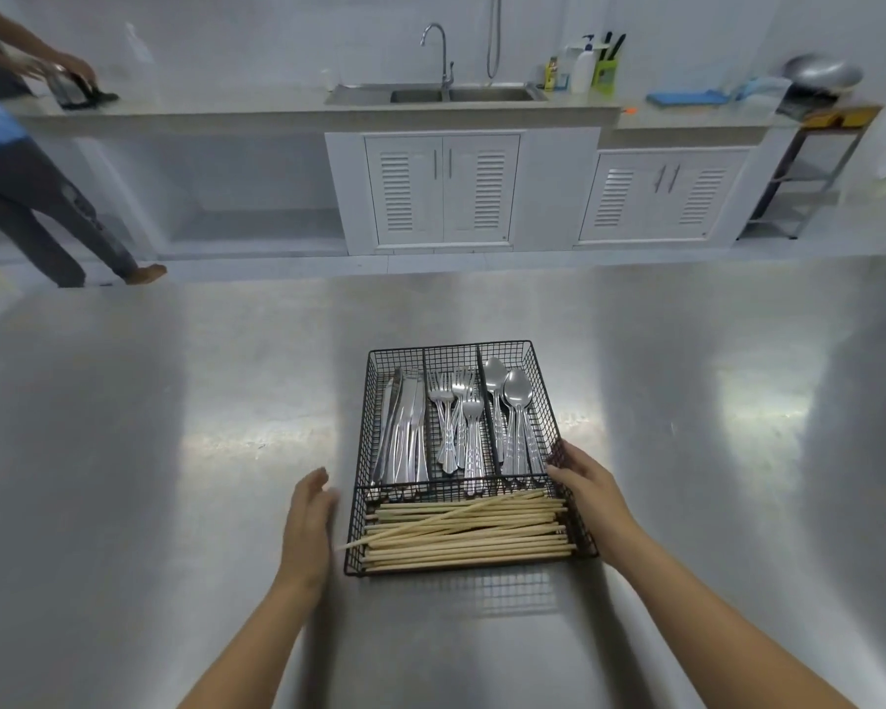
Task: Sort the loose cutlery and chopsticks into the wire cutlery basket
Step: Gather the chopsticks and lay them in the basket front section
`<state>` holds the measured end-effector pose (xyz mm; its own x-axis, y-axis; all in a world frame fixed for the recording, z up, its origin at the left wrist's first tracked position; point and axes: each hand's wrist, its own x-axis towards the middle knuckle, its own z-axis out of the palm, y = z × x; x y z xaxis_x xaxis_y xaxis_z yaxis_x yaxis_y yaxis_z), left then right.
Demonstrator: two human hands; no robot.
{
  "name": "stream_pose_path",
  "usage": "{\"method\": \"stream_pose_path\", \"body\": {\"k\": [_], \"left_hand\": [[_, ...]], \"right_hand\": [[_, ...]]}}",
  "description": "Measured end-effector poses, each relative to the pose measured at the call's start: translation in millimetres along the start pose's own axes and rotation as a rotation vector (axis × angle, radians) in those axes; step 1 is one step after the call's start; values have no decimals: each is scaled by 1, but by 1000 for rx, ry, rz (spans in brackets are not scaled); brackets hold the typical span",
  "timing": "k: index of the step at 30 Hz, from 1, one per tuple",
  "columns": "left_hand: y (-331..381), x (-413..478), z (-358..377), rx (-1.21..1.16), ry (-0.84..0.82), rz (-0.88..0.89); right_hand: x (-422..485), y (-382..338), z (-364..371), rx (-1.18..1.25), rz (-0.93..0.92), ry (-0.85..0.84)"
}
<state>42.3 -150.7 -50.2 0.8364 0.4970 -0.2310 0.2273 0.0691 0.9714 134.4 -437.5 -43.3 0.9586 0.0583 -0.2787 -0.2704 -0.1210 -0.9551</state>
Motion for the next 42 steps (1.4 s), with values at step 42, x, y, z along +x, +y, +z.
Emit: {"method": "stream_pose_path", "body": {"k": [42], "left_hand": [[38, 34, -13, 119, -223, -151]], "right_hand": [[7, -14, 49, -299, -110, 1]]}}
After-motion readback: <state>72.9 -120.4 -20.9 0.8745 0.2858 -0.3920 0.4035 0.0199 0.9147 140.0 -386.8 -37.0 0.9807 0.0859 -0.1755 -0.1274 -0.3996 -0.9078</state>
